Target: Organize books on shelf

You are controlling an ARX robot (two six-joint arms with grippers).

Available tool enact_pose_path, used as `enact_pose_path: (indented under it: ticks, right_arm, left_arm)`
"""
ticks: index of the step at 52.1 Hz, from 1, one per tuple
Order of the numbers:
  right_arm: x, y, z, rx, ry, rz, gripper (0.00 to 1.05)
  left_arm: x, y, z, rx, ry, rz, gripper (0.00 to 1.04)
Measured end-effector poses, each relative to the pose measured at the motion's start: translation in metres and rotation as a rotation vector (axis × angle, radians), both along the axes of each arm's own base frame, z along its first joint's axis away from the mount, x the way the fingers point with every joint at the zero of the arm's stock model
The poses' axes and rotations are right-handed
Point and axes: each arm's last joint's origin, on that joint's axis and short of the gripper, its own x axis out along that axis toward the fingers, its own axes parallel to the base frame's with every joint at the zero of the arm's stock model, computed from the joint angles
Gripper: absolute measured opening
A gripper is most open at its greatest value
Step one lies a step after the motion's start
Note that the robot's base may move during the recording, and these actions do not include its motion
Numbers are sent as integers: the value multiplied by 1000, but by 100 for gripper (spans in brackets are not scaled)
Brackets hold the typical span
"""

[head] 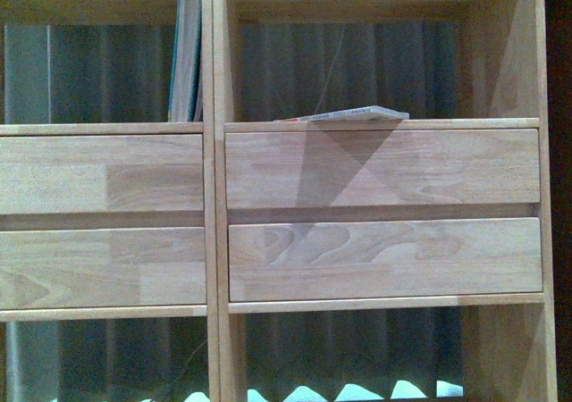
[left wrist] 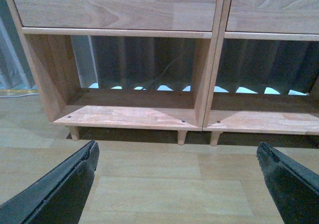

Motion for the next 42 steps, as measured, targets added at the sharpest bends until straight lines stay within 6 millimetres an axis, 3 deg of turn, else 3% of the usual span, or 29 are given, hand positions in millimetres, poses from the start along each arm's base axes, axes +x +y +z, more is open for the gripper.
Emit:
enact_pose_path:
  ticks: [42]
  right_arm:
    - [0, 0, 0, 0, 0, 0, 98]
  left_arm:
    - [0, 0, 0, 0, 0, 0, 98]
